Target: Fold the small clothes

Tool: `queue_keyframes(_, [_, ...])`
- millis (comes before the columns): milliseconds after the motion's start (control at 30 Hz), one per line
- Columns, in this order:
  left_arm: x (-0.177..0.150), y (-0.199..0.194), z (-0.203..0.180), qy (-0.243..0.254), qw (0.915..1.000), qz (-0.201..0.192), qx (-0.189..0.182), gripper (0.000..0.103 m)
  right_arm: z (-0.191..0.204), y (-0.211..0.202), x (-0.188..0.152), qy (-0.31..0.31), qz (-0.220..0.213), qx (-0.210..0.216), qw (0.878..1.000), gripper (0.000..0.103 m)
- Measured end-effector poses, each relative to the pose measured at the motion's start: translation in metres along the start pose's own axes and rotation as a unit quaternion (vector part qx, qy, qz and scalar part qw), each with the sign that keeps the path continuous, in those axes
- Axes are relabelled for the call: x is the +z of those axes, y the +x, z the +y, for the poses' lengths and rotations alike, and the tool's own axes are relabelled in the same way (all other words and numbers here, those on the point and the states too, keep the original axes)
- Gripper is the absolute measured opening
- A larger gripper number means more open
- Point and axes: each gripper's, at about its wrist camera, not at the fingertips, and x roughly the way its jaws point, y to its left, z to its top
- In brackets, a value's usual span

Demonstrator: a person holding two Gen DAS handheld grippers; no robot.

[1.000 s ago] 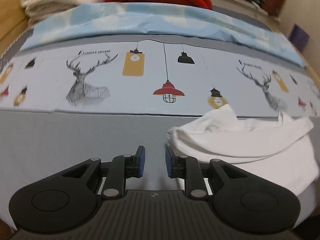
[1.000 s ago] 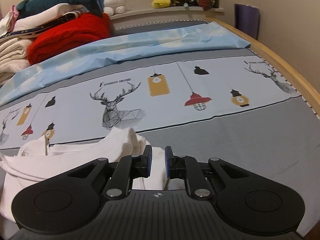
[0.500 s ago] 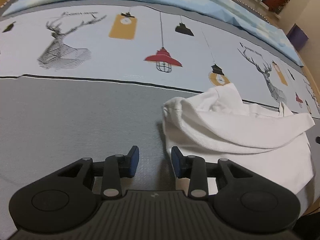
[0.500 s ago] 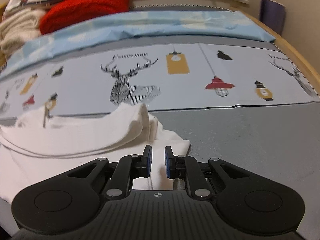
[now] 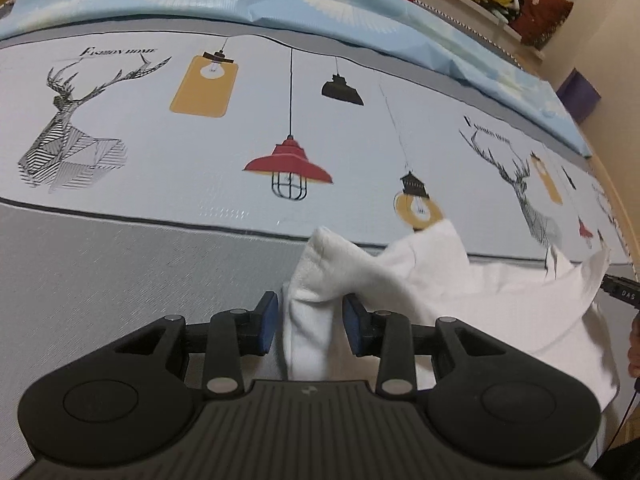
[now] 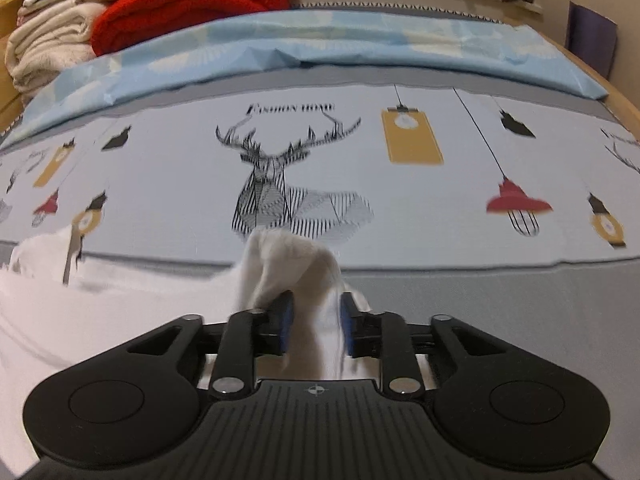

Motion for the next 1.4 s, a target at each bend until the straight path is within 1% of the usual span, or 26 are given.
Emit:
queue_keyframes(67, [0.003,0.005,-0.001,-0.002,1.0000,0.000,-0.003,0.039,-0.002,0.007,0.005,0.006,-0.003,-0.004,1.000,0.037])
queue_keyframes(267, [0.007,0.014,0.000,-0.009,0.9999,0.001,-0.011,0.039,-0.005,0.025,0.010,0.017,0.002,0.009,1.000,0.038])
queue_keyframes(300, [0.007,0.015,0.001,-0.009,0.9999,0.000,-0.012,0.036,-0.004,0.026,0.011,0.016,0.002,0.013,1.000,0.037])
queue_keyframes(333, [0.008,0.014,0.001,-0.007,0.9999,-0.002,-0.011,0.029,-0.003,0.027,0.011,0.014,0.000,0.015,1.000,0.037])
queue_keyframes(367, [0.008,0.013,0.001,-0.004,0.9999,-0.005,-0.010,0.024,-0.001,0.027,0.012,0.014,-0.001,0.016,1.000,0.025])
queue_keyframes(400, [0.009,0.012,0.001,-0.001,0.9999,-0.009,-0.009,0.017,0.000,0.026,0.012,0.013,-0.006,0.019,1.000,0.008])
queue_keyframes(433, [0.008,0.010,0.002,0.000,0.9999,-0.010,-0.013,0.008,0.001,0.024,0.012,0.012,-0.011,0.021,1.000,0.004])
queue_keyframes(467, [0.008,0.009,0.002,-0.001,0.9998,-0.011,-0.016,0.006,0.002,0.022,0.013,0.013,-0.016,0.022,1.000,0.004])
queue_keyframes(567, [0.010,-0.003,0.002,0.010,0.9994,-0.033,-0.005,0.005,-0.003,0.012,0.012,0.031,-0.033,0.028,0.999,0.003])
queue_keyframes(633, [0.012,-0.017,0.002,0.009,0.9983,-0.057,0.005,0.005,-0.011,-0.003,0.015,0.067,-0.050,0.028,0.996,0.003])
queue_keyframes(667, [0.014,-0.027,0.002,0.005,0.9973,-0.074,0.002,0.005,-0.017,-0.014,0.017,0.091,-0.063,0.030,0.993,0.003])
queue_keyframes(767, [0.018,-0.040,-0.004,0.011,0.9938,-0.111,-0.004,0.005,-0.045,-0.052,0.016,0.183,-0.099,0.041,0.977,0.003])
queue_keyframes(800, [0.020,-0.038,-0.009,0.014,0.9934,-0.114,-0.002,0.008,-0.054,-0.058,0.013,0.208,-0.100,0.033,0.972,0.003])
queue_keyframes(833, [0.022,-0.033,-0.015,0.017,0.9934,-0.113,0.008,0.011,-0.061,-0.057,0.011,0.230,-0.096,0.025,0.968,0.003])
queue_keyframes(867, [0.024,-0.030,-0.021,0.025,0.9934,-0.110,0.020,0.011,-0.071,-0.051,0.010,0.258,-0.083,0.016,0.962,0.005])
queue_keyframes(900, [0.024,-0.027,-0.025,0.035,0.9941,-0.100,0.026,0.015,-0.077,-0.044,0.009,0.270,-0.071,0.007,0.960,0.009])
queue_keyframes(933, [0.022,-0.027,-0.029,0.042,0.9948,-0.089,0.025,0.016,-0.080,-0.038,0.009,0.271,-0.061,-0.006,0.961,0.009])
queue_keyframes(1000, [0.015,-0.031,-0.032,0.049,0.9972,-0.055,0.003,0.018,-0.080,-0.037,0.009,0.253,-0.044,-0.018,0.966,0.009])
queue_keyframes(1033, [0.012,-0.033,-0.032,0.055,0.9978,-0.035,-0.010,0.018,-0.079,-0.042,0.009,0.246,-0.038,-0.011,0.969,0.009])
queue_keyframes(1067, [0.007,-0.032,-0.031,0.061,0.9978,-0.016,-0.021,0.019,-0.079,-0.047,0.008,0.240,-0.034,0.001,0.970,0.014])
queue_keyframes(1100, [0.001,-0.032,-0.030,0.066,0.9972,0.008,-0.034,0.024,-0.079,-0.052,0.007,0.234,-0.025,0.015,0.972,0.022])
queue_keyframes(1133, [-0.004,-0.030,-0.029,0.066,0.9962,0.030,-0.047,0.032,-0.077,-0.056,0.003,0.227,-0.011,0.025,0.974,0.026])
queue_keyframes(1200, [-0.019,-0.025,-0.024,0.063,0.9914,0.088,-0.074,0.040,-0.074,-0.058,-0.009,0.207,0.036,0.045,0.977,0.028])
queue_keyframes(1267, [-0.035,-0.022,-0.024,0.083,0.9860,0.121,-0.078,0.040,-0.067,-0.058,-0.027,0.172,0.095,0.058,0.979,0.028])
queue_keyframes(1333, [-0.052,-0.021,-0.026,0.103,0.9807,0.145,-0.082,0.039,-0.055,-0.059,-0.044,0.119,0.136,0.058,0.982,0.028])
queue_keyframes(1400, [-0.067,-0.020,-0.030,0.121,0.9771,0.158,-0.077,0.037,-0.046,-0.063,-0.057,0.080,0.162,0.062,0.982,0.028])
